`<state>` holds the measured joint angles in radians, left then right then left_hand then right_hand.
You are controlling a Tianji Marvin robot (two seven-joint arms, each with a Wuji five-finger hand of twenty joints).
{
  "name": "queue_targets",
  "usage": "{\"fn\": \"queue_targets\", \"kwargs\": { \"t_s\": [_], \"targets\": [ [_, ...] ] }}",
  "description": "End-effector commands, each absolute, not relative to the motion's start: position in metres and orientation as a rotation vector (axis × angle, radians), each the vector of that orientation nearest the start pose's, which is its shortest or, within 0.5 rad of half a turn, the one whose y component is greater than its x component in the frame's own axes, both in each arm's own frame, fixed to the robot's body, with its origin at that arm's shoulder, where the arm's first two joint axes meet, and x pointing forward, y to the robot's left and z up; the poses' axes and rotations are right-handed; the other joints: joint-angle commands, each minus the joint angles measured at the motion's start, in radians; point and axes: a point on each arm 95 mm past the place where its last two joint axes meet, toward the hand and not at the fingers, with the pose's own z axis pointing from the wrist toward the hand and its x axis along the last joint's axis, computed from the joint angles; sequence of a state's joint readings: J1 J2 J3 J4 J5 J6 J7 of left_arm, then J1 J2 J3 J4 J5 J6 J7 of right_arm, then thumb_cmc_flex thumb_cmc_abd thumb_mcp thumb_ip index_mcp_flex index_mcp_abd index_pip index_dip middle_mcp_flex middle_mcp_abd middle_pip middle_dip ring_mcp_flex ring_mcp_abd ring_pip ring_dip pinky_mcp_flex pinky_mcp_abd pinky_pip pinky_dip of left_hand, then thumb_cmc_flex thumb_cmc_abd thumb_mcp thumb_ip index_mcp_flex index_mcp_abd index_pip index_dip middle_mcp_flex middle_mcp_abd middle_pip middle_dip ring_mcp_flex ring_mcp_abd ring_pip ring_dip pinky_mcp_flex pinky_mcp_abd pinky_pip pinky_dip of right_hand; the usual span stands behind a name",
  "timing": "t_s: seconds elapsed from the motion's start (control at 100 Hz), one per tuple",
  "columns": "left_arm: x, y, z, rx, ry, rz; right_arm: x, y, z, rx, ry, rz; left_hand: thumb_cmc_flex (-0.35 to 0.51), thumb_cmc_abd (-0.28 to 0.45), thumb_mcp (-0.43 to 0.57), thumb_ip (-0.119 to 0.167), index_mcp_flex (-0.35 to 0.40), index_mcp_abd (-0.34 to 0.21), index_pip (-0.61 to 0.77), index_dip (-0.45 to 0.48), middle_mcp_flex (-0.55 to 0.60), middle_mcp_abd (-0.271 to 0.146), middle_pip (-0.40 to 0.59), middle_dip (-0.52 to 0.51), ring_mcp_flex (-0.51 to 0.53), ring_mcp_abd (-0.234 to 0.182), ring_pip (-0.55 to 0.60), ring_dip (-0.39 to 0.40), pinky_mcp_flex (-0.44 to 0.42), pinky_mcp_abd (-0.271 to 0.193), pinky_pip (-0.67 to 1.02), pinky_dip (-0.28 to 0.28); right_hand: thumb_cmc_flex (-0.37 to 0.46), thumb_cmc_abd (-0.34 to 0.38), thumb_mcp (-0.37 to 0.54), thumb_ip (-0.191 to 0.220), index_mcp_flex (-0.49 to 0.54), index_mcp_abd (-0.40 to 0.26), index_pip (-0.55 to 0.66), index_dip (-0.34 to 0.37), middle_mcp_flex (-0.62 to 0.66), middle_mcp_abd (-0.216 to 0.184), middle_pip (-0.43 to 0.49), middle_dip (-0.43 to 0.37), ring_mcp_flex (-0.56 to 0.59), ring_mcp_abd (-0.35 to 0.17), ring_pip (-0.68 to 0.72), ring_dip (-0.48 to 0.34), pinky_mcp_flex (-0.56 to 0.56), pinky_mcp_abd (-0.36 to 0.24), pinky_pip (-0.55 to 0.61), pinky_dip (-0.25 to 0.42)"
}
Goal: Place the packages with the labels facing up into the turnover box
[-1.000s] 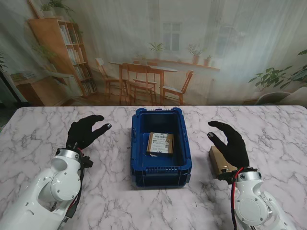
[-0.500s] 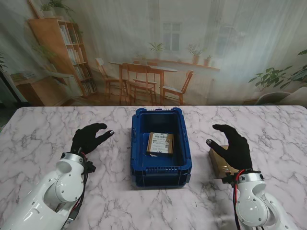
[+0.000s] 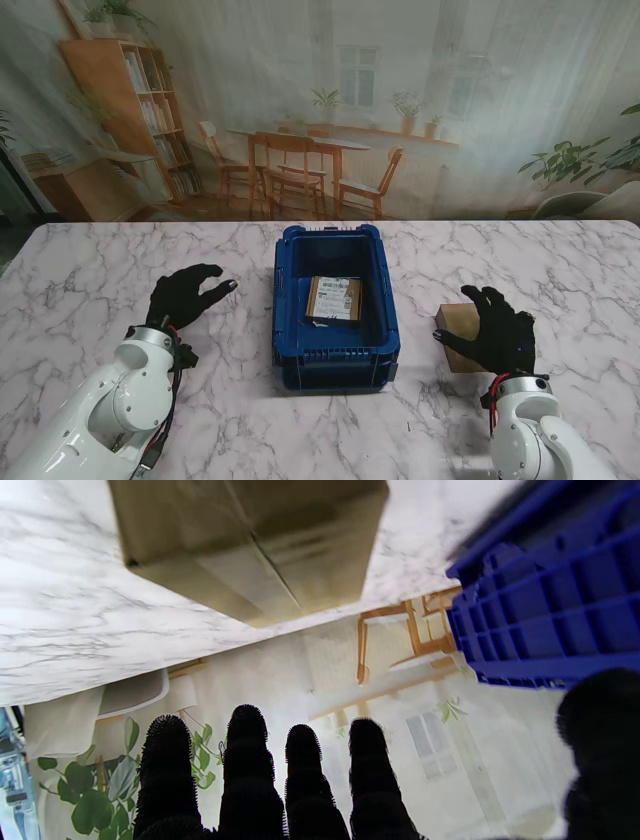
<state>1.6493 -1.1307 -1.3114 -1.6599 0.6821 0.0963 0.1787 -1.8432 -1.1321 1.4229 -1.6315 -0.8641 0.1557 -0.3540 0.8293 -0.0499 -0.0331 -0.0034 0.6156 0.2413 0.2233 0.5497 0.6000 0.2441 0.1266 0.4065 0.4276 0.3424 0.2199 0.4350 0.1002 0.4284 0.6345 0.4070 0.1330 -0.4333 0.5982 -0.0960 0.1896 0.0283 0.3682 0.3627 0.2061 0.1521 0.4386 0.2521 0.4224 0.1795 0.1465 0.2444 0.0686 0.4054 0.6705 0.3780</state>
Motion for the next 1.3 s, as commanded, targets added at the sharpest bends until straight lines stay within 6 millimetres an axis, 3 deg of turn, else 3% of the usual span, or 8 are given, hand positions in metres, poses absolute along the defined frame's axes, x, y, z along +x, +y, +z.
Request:
{"fn": "queue_targets", "kwargs": {
  "t_s": [0.0,0.19,0.31,0.38,0.51,0.71,1.12,1.29],
  "targets": [
    [0.391,0.028,-0.311,-1.519,1.057,-1.629,0.332,-0.082,-0.367,1.434,1.004,1.305,0.022,0.053,0.0,-0.013,-0.019,0.012,-0.015,-0.004,-0.005,-0.006,0.009,0.009,-0.007,-0.003,0.009,0.01,-0.021,-0.025,0.023,0.001,-0.079,-0.039,0.044,-0.033,-0.06,0.071,-0.05,-0.008,-0.032,0.013,0.046,0.006,-0.003,0.02,-0.019,0.005,0.005,-0.011,0.007,0.022],
    [0.392,0.029,-0.31,-1.514,1.052,-1.631,0.328,-0.072,-0.374,1.447,0.981,1.166,0.02,0.051,0.0,-0.013,-0.019,0.012,-0.015,-0.004,-0.005,-0.006,0.009,0.009,-0.007,-0.004,0.008,0.01,-0.02,-0.025,0.022,0.0,-0.181,-0.056,0.116,-0.06,0.001,0.195,-0.078,-0.011,-0.032,0.052,0.121,0.046,0.011,0.007,0.007,0.012,0.004,-0.041,0.043,0.015],
    [0.391,0.029,-0.31,-1.517,1.047,-1.626,0.327,-0.066,-0.379,1.444,0.964,1.127,0.02,0.052,0.0,-0.013,-0.018,0.012,-0.014,-0.004,-0.005,-0.005,0.009,0.008,-0.008,-0.003,0.008,0.01,-0.02,-0.026,0.021,-0.001,-0.169,-0.088,0.131,-0.062,-0.022,0.142,-0.002,0.083,-0.041,0.043,0.184,0.097,0.038,0.008,0.055,0.034,0.007,-0.011,0.079,-0.004],
    [0.391,0.029,-0.31,-1.52,1.048,-1.62,0.329,-0.064,-0.382,1.447,0.953,1.103,0.02,0.051,0.0,-0.013,-0.018,0.012,-0.014,-0.004,-0.005,-0.005,0.008,0.008,-0.008,-0.001,0.008,0.01,-0.02,-0.025,0.021,0.0,-0.158,-0.101,0.133,-0.061,-0.02,0.166,-0.003,0.094,-0.042,0.051,0.21,0.122,0.043,0.013,0.079,0.048,0.013,-0.014,0.092,-0.011],
    [0.391,0.029,-0.31,-1.521,1.049,-1.616,0.334,-0.062,-0.389,1.446,0.936,1.046,0.022,0.051,0.0,-0.013,-0.018,0.013,-0.015,-0.004,-0.005,-0.004,0.008,0.008,-0.009,0.0,0.008,0.01,-0.021,-0.026,0.021,0.001,-0.18,-0.11,0.143,-0.067,0.027,0.233,-0.016,0.103,-0.043,0.096,0.257,0.161,0.043,0.011,0.122,0.057,0.034,-0.085,0.145,-0.038],
    [0.391,0.028,-0.311,-1.522,1.053,-1.613,0.332,-0.065,-0.394,1.446,0.917,0.96,0.019,0.051,-0.001,-0.013,-0.017,0.012,-0.014,-0.004,-0.004,-0.006,0.007,0.008,-0.009,-0.002,0.008,0.01,-0.023,-0.025,0.02,0.001,-0.213,-0.1,0.155,-0.074,0.085,0.244,-0.027,0.11,-0.037,0.112,0.254,0.155,0.032,0.016,0.154,0.056,0.032,-0.118,0.217,-0.062],
    [0.392,0.028,-0.311,-1.52,1.059,-1.609,0.334,-0.069,-0.404,1.5,0.919,0.854,0.016,0.05,-0.001,-0.014,-0.015,0.012,-0.013,-0.004,-0.003,-0.007,0.008,0.009,-0.009,-0.001,0.008,0.01,-0.022,-0.026,0.019,0.003,-0.065,-0.143,0.126,-0.048,0.081,0.271,-0.069,0.14,-0.048,0.135,0.262,0.149,0.054,0.024,0.196,0.067,0.059,-0.116,0.267,-0.099],
    [0.392,0.028,-0.311,-1.519,1.058,-1.608,0.337,-0.068,-0.407,1.54,0.925,0.847,0.017,0.049,-0.001,-0.013,-0.012,0.013,-0.011,-0.003,-0.002,-0.004,0.008,0.009,-0.008,-0.002,0.008,0.01,-0.023,-0.025,0.019,0.004,0.085,-0.172,0.076,-0.014,0.105,0.264,-0.056,0.197,-0.019,0.147,0.325,0.178,0.106,0.023,0.304,0.115,0.119,-0.117,0.359,-0.082]
  ]
}}
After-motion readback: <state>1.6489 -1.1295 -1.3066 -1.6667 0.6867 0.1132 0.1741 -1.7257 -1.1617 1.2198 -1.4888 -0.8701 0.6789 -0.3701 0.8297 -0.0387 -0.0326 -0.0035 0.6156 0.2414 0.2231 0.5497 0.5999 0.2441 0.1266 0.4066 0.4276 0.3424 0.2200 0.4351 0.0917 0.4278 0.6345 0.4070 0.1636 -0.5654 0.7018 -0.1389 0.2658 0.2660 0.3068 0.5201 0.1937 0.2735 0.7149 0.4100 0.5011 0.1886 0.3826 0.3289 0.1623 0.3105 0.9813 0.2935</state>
